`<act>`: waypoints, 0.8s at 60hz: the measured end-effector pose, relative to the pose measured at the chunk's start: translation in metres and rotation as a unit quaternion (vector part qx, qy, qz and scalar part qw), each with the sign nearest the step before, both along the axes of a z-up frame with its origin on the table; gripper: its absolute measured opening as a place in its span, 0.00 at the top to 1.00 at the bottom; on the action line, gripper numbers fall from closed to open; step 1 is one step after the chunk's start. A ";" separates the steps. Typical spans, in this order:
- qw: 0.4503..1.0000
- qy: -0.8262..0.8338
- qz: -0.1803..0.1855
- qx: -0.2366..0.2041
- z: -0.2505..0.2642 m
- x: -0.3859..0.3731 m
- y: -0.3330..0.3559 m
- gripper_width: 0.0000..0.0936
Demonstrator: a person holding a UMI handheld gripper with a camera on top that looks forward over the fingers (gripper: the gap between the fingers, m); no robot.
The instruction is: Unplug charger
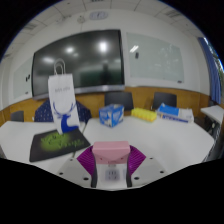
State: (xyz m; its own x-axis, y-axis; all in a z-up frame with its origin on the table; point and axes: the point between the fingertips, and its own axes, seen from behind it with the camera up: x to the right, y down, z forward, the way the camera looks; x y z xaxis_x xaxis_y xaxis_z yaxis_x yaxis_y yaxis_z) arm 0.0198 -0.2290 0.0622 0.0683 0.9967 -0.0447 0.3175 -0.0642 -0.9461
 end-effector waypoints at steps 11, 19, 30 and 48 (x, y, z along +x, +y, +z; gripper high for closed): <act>0.999 0.013 -0.028 -0.026 0.067 -0.001 0.056 0.58; 0.998 -0.021 -0.056 -0.002 0.062 0.007 0.141 0.58; 0.993 -0.089 -0.059 0.054 0.002 0.011 0.226 0.55; 0.984 -0.163 -0.031 0.068 -0.078 0.005 0.255 0.16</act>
